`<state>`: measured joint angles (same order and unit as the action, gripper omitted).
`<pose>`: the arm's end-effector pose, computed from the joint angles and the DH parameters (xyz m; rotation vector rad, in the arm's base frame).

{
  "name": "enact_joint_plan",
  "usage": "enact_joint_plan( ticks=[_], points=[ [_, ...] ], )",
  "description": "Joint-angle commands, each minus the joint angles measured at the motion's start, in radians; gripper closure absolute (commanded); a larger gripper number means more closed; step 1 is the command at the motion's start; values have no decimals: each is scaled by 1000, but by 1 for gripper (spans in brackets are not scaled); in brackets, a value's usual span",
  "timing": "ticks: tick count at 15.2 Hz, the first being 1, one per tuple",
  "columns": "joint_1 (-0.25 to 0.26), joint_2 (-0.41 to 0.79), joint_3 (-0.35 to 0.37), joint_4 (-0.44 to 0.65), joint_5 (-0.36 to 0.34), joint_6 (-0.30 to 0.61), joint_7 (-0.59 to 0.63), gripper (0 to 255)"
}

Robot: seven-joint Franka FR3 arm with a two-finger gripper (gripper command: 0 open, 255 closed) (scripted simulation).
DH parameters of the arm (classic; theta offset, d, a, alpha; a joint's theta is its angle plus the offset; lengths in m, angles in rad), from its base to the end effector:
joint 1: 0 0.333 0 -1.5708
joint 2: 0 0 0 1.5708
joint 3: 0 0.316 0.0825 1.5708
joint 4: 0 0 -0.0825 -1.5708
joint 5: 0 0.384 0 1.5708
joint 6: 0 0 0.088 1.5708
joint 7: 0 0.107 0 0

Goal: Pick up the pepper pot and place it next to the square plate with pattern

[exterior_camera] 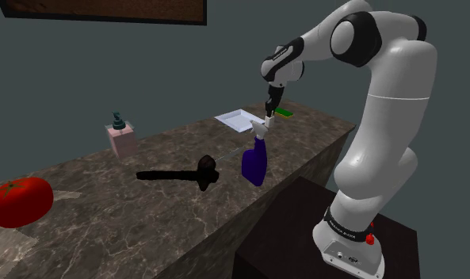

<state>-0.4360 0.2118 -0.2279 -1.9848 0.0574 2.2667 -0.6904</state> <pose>0.4777 -0.3659 0.3691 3.0911 -0.0030 0.0900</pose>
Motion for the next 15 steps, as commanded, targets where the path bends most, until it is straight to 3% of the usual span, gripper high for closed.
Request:
enact_joint_plan(
  ticks=[1, 5, 6, 11, 15],
  points=[
    [0, 0, 0, -1, 0, 2, 0, 255],
    [0, 0, 0, -1, 0, 2, 0, 255],
    [0, 0, 0, -1, 0, 2, 0, 0],
    [0, 0, 0, -1, 0, 2, 0, 0],
    [5, -65, -4, 46, -21, -109, 14, 0]
  ],
)
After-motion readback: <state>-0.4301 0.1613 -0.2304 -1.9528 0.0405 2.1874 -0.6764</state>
